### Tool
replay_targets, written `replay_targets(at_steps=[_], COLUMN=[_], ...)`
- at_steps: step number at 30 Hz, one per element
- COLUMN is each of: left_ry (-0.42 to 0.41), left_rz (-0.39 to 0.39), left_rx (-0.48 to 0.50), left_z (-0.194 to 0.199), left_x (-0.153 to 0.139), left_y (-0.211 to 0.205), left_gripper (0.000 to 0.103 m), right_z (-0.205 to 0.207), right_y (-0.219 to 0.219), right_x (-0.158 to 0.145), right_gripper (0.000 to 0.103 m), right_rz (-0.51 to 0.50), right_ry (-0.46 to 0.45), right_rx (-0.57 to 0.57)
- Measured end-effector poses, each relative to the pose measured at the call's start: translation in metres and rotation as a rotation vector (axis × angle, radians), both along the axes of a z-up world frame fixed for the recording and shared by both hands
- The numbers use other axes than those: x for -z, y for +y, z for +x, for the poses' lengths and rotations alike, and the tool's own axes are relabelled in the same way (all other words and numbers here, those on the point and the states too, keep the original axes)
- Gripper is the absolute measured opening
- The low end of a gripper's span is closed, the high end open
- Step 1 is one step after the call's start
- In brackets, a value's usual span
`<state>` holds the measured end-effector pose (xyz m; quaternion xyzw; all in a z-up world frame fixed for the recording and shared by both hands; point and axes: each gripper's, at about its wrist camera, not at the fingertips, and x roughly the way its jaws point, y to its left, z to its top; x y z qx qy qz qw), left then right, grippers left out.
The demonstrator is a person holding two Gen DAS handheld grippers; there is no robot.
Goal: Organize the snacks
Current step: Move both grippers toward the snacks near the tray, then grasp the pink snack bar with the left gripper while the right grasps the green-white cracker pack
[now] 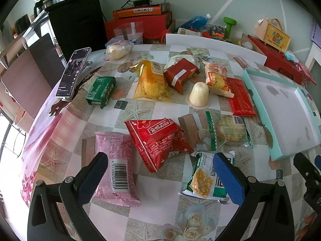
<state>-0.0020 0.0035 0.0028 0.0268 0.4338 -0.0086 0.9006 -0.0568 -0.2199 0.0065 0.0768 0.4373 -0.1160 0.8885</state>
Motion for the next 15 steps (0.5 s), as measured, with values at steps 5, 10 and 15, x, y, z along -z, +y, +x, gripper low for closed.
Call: replay_targets(at_steps=[5, 10, 15], left_ry=[0.03, 0.075, 0.115], left_rz=[-0.02, -0.022, -0.039], left_rx=[-0.014, -0.068, -0.119], left_z=[0.002, 0.005, 0.007], left_x=[-0.004, -0.002, 0.007], left_y=[0.013, 0.041, 0.066], left_gripper=[0.103, 0.103, 0.103], right_z=[0.002, 0.009, 0.018], right_y=[0.007, 0.034, 0.065], right_x=[-0.001, -0.001, 0.002], right_gripper=[0.103, 0.103, 0.103], right_rz=[-0.017, -0.025, 0.016], right_ry=[-0.003, -0.004, 0.001], right_rx=[-0.018, -0.108, -0.205])
